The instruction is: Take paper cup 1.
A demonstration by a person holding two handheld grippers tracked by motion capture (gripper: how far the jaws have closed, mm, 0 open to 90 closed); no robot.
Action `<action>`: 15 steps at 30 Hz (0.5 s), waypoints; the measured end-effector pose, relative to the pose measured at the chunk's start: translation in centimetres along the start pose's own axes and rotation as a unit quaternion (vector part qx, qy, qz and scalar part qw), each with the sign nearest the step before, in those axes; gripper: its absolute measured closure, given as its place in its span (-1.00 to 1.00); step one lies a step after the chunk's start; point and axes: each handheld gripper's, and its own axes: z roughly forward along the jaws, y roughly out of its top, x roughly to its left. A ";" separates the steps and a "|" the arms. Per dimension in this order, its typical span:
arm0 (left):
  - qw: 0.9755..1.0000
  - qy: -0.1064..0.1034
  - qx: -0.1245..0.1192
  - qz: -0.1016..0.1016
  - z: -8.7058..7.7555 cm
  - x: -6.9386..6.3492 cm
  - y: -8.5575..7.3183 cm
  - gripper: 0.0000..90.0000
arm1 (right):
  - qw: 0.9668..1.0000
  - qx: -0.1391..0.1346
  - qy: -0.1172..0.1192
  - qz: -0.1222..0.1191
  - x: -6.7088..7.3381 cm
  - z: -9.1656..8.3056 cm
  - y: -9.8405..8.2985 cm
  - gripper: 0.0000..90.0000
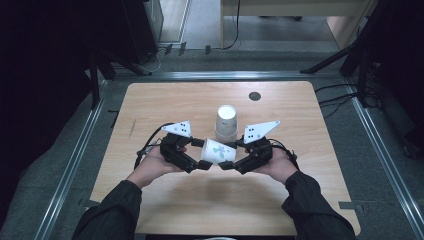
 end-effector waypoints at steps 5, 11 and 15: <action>1.000 -0.006 -0.005 0.002 0.0 0.0 0.1 -0.65 | 1.000 0.002 0.005 0.000 0.0 0.2 0.0 -0.24; 1.000 -0.012 -0.002 0.004 0.0 0.1 0.1 -0.60 | 1.000 0.006 0.009 0.003 0.0 0.3 0.0 -0.24; 1.000 -0.011 -0.002 0.006 -0.1 0.1 0.1 -0.57 | 1.000 0.005 0.009 0.003 -0.1 0.4 0.0 -0.24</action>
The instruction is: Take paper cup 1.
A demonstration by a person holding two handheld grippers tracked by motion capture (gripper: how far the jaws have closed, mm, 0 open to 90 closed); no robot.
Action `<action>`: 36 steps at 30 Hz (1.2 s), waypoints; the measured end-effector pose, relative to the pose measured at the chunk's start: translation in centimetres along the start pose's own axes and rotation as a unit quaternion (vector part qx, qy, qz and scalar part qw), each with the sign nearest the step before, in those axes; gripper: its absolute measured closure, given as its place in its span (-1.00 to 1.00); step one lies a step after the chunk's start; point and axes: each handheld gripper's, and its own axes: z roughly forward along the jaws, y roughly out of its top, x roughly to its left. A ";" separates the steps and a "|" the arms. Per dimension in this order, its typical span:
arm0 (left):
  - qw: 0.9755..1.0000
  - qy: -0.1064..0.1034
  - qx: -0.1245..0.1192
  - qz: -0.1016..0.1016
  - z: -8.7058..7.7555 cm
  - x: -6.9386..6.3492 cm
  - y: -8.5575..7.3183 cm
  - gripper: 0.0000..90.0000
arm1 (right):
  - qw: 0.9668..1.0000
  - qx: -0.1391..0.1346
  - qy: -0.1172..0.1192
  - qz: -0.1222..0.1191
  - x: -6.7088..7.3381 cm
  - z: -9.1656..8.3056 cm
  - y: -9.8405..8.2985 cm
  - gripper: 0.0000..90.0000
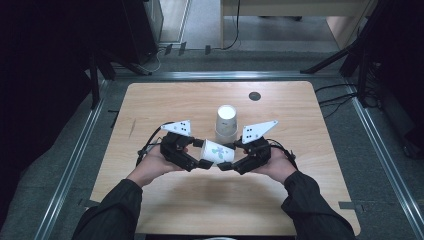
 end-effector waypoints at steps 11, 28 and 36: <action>1.000 0.003 0.009 0.009 0.0 -0.1 0.2 -0.51 | 1.000 0.013 -0.001 0.009 -0.1 0.1 0.0 -0.31; 0.991 0.044 0.115 0.044 -1.5 -0.3 3.0 -0.49 | 0.999 0.026 -0.023 0.008 -0.2 0.2 0.0 -0.42; 0.981 0.058 0.178 0.057 -1.5 -0.6 4.9 -0.50 | 0.999 0.027 -0.029 0.001 -0.2 0.9 0.5 -0.42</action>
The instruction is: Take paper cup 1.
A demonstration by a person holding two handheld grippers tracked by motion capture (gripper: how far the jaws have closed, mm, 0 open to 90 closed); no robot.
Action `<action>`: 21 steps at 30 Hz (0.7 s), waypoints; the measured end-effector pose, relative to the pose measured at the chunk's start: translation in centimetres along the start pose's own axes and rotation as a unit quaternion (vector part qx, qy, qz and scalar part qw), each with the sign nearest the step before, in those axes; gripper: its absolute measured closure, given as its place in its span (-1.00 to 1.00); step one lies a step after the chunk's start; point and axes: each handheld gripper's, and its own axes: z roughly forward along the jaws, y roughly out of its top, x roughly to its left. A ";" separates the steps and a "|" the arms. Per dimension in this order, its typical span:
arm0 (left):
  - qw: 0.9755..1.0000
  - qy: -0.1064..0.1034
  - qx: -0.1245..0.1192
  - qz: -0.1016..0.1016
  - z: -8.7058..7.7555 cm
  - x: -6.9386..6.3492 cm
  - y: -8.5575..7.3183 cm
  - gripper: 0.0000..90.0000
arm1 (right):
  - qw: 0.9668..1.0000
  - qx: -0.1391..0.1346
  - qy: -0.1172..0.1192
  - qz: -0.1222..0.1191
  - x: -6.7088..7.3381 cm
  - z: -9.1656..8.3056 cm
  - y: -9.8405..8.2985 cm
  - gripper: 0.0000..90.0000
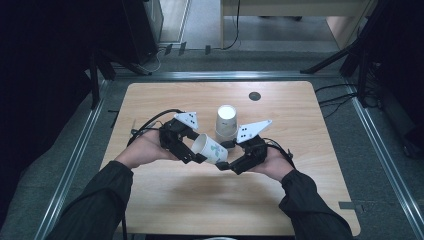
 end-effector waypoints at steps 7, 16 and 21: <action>0.998 0.009 0.053 0.023 -0.1 -0.3 1.4 -0.50 | 1.000 0.002 -0.002 -0.003 -0.1 0.7 0.3 -0.42; 0.996 0.012 0.077 0.038 0.2 -0.5 2.3 -0.50 | 1.000 0.008 0.001 -0.006 0.1 1.5 0.6 -0.34; 0.996 0.012 0.081 0.037 0.4 -0.5 2.3 -0.50 | 1.000 0.014 0.001 -0.012 0.1 1.7 0.5 -0.24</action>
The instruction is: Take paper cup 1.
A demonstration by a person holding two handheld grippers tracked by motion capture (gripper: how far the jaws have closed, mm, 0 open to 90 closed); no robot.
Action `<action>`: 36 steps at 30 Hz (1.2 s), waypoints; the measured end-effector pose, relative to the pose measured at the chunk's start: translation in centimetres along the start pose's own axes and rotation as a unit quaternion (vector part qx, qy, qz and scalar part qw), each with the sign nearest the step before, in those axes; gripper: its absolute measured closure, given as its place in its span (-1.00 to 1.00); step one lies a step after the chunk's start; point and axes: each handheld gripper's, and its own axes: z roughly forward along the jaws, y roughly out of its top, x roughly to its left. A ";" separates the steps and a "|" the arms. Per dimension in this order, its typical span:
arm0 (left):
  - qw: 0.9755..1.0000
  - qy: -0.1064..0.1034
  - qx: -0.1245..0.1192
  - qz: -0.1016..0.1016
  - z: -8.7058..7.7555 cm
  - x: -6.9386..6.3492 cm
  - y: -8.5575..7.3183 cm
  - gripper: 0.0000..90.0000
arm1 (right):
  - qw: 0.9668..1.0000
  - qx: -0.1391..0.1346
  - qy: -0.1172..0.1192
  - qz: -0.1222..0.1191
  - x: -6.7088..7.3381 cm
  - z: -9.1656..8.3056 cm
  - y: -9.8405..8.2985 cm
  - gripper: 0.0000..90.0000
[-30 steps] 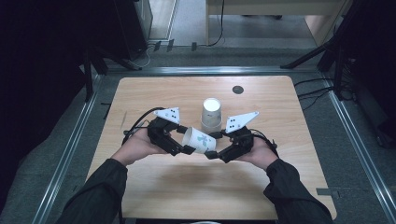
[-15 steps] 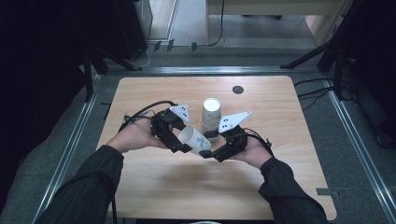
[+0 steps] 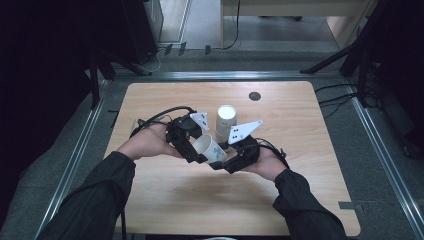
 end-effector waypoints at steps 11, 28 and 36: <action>0.998 -0.011 -0.054 -0.020 -0.3 0.2 -0.8 -0.78 | 1.000 -0.004 -0.001 0.000 0.0 -0.5 -0.1 -0.25; 0.975 -0.017 -0.207 -0.083 0.7 0.4 -5.4 -0.79 | 1.000 -0.015 -0.005 0.004 0.0 -1.3 -0.3 -0.24; 0.958 -0.039 -0.260 -0.114 1.7 0.1 -6.7 -0.94 | 1.000 -0.020 0.000 0.006 0.0 -1.4 -0.5 -0.24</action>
